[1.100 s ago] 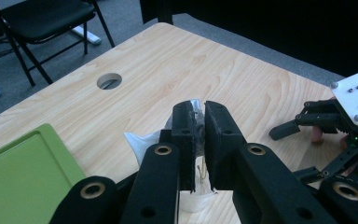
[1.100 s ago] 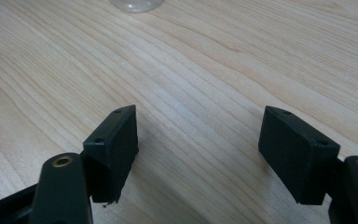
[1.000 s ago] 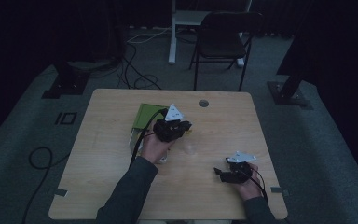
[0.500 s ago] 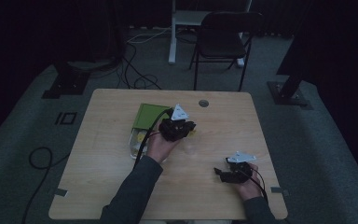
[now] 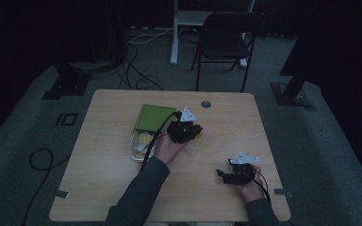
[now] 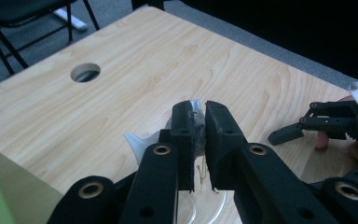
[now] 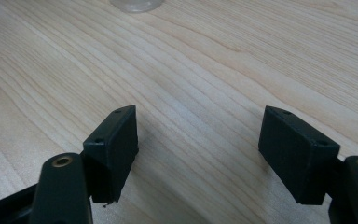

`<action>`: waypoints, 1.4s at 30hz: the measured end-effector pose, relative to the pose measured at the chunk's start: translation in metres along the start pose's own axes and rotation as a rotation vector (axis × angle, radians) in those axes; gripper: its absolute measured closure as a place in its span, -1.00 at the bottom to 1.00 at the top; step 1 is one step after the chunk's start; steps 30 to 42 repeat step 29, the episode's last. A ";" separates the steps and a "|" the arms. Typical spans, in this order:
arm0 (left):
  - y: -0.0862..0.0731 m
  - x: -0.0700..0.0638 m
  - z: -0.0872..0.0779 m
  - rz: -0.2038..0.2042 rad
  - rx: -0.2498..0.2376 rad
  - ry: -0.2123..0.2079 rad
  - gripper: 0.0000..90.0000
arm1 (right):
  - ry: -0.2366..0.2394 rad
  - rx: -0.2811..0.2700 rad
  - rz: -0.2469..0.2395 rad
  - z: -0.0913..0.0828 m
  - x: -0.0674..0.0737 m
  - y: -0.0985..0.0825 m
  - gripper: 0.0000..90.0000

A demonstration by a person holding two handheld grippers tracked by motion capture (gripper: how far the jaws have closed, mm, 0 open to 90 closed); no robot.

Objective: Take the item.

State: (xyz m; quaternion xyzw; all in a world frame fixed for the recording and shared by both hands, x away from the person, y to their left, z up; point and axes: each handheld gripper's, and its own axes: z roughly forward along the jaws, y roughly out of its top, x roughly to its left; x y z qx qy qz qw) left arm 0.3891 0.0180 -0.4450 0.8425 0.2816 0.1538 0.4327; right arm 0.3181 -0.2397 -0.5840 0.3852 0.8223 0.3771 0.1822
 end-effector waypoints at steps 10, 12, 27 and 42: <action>-0.003 0.004 -0.001 -0.002 0.019 0.008 0.58 | 0.000 0.001 0.001 0.000 0.000 0.000 -0.38; -0.004 0.004 -0.002 -0.004 0.017 0.010 0.55 | 0.001 0.001 0.001 0.000 0.000 0.000 -0.38; -0.025 0.011 -0.033 -0.014 -0.008 0.061 0.47 | 0.000 0.001 0.002 0.000 0.000 0.000 -0.38; -0.027 0.013 -0.035 -0.010 -0.007 0.062 0.47 | 0.000 0.001 0.002 0.000 0.000 0.000 -0.38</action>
